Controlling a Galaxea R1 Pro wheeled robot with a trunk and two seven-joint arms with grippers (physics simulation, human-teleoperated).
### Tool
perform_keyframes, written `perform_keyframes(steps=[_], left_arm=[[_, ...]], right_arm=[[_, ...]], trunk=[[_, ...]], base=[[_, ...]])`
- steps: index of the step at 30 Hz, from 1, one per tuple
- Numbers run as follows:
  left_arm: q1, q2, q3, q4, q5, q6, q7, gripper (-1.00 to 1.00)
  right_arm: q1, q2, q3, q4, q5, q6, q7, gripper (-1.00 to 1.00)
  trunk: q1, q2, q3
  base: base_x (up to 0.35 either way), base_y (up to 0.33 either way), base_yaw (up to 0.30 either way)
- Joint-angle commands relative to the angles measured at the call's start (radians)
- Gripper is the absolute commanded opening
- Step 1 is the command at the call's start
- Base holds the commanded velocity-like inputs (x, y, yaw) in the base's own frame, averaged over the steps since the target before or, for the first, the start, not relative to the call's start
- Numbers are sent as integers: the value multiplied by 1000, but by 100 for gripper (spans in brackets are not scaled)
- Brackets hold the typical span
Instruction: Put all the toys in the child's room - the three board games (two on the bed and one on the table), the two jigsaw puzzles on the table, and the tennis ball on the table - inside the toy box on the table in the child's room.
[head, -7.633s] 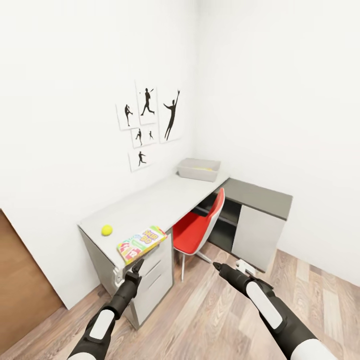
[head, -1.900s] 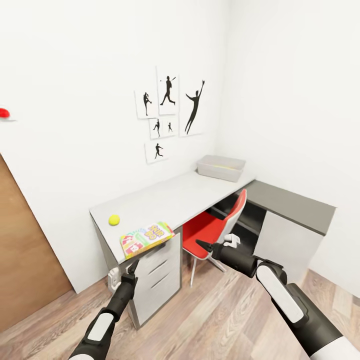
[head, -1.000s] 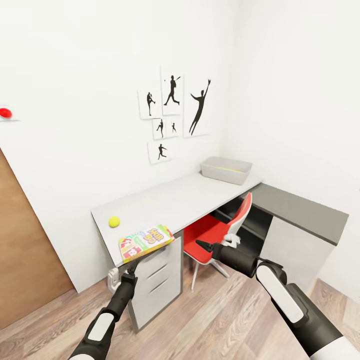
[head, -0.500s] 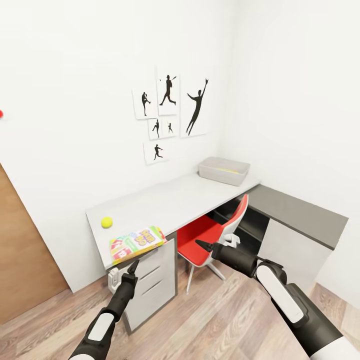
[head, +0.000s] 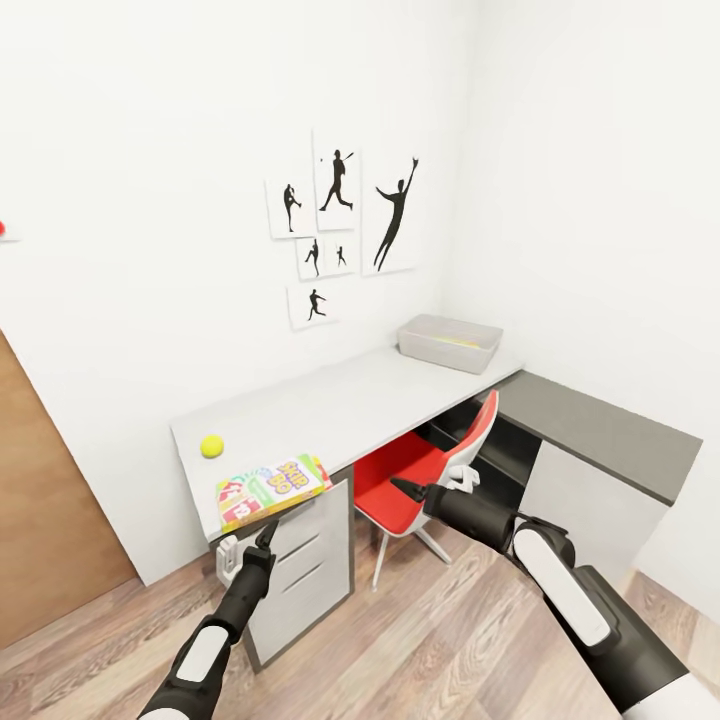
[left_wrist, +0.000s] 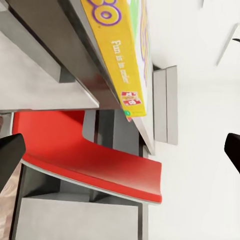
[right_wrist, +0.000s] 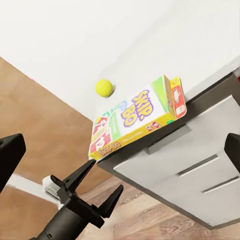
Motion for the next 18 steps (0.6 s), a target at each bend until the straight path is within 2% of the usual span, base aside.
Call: perform_keyframes(steps=[1, 6, 10, 13, 18], left_arm=[[-1, -1, 6, 0, 5, 10, -4, 100], [-1, -2, 6, 0, 5, 10, -4, 100], [-1, -1, 6, 0, 5, 10, -4, 100], [-1, 0, 7, 0, 5, 10, -4, 100], [-1, 2, 6, 0, 11, 10, -4, 100]], right_arm=[[-1, -3, 2, -19, -3, 3, 2, 100], [0, -11, 3, -126, -5, 38, 6, 100], [1, -12, -9, -198, -9, 137, 15, 100], [1, -13, -52, -213, -12, 174, 79, 100], [5, -10, -81, -217, -11, 181, 178, 100]], trunk=[[0, -1, -1], [0, -1, -1], [0, -1, -1], [0, -1, -1], [0, -1, -1]], base=[[6, -6, 0], [3, -2, 0], [0, 0, 0], [0, 0, 0], [26, 0, 0]])
